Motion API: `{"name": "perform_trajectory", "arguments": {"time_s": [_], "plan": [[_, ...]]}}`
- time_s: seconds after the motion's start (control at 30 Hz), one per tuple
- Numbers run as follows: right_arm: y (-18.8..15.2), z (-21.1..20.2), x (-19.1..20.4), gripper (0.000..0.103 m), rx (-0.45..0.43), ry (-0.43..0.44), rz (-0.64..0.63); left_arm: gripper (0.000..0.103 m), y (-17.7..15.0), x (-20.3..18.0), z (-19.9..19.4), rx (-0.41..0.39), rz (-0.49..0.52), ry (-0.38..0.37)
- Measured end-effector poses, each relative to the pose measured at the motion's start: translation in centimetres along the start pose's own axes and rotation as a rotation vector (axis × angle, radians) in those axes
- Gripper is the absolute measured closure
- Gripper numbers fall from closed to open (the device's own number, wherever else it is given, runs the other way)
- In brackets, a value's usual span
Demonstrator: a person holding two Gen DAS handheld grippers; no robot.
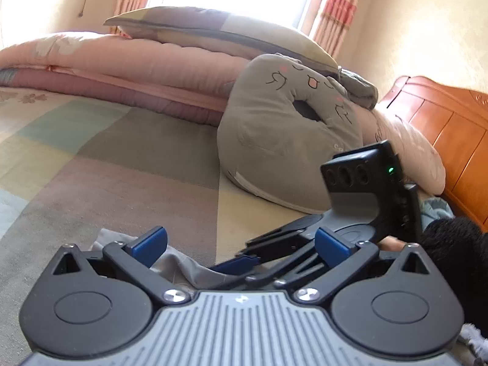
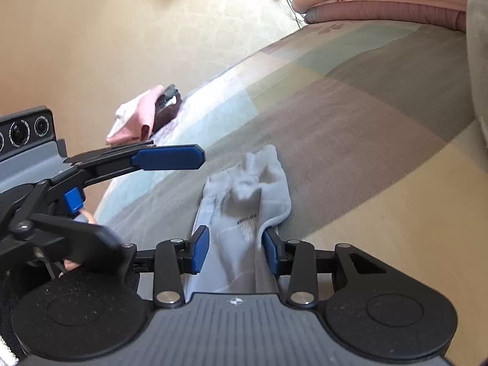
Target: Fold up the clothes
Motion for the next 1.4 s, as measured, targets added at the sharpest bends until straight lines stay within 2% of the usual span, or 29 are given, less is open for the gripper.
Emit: {"name": "perform_trajectory", "arguments": {"time_s": [0.07, 0.1, 0.17, 0.2, 0.23, 0.4, 0.53, 0.73, 0.87, 0.9, 0.97, 1.03, 1.07, 1.17, 1.37, 1.4], "plan": [[0.1, 0.2, 0.1, 0.062, -0.002, 0.001, -0.009, 0.001, 0.0, 0.1, -0.2, 0.003, -0.002, 0.003], [0.2, 0.2, 0.2, 0.067, -0.003, -0.002, -0.016, 0.001, 0.0, 0.1, -0.3, 0.004, 0.002, 0.006], [0.1, -0.1, 0.3, 0.084, 0.003, -0.045, -0.052, 0.001, 0.0, 0.1, -0.4, 0.005, 0.007, 0.019], [0.0, -0.2, 0.3, 0.097, 0.006, -0.067, -0.072, 0.001, 0.0, 0.2, -0.4, 0.011, 0.01, 0.033], [-0.1, -0.3, 0.4, 0.1, 0.008, -0.094, -0.097, 0.001, 0.0, 0.3, -0.4, 0.018, 0.012, 0.048], [1.1, -1.4, 0.0, 0.1, -0.023, -0.237, -0.174, 0.001, -1.1, 0.7, 1.3, 0.126, 0.035, 0.142], [2.1, -2.1, -0.7, 0.1, -0.044, -0.297, -0.188, 0.001, -1.9, 1.1, 2.6, 0.195, 0.044, 0.179], [3.6, -2.5, -2.0, 0.1, -0.059, -0.383, -0.208, 0.001, -2.1, 1.2, 2.6, 0.198, 0.041, 0.157], [3.8, -1.9, -2.6, 0.094, -0.001, -0.413, -0.211, 0.001, -2.3, 1.7, 2.6, 0.209, 0.03, 0.163], [4.0, -2.4, -2.4, 0.093, -0.01, -0.412, -0.219, 0.001, -2.3, 1.7, 2.6, 0.211, 0.028, 0.164], [4.8, -2.8, -2.0, 0.083, -0.044, -0.38, -0.228, 0.001, -2.4, 1.8, 2.7, 0.216, 0.023, 0.161], [5.9, -2.5, -1.9, 0.067, -0.059, -0.335, -0.226, 0.001, -2.5, 1.8, 2.9, 0.226, 0.027, 0.163], [6.5, -2.1, -2.0, 0.066, -0.059, -0.312, -0.223, 0.001, -2.6, 1.7, 3.0, 0.231, 0.03, 0.166], [7.8, 0.4, -2.7, 0.066, -0.011, -0.271, -0.233, 0.001, -2.6, 1.8, 2.9, 0.229, 0.025, 0.163], [7.2, 4.7, -3.5, 0.068, 0.106, -0.186, -0.257, 0.001, -2.7, 2.6, 2.8, 0.222, -0.003, 0.166], [7.0, 4.9, -3.1, 0.089, 0.101, -0.181, -0.285, 0.001, -2.7, 2.6, 2.7, 0.222, -0.007, 0.165]]}}
Point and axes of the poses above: each gripper's, at about its wrist camera, not at the fingertips, and z roughly the way its jaws point, x to its left, y to its top, the point moved 4 cm from there along z, roughly the way its jaws point, and after that the axes turned 7 degrees about -x, right-handed, at the moved point
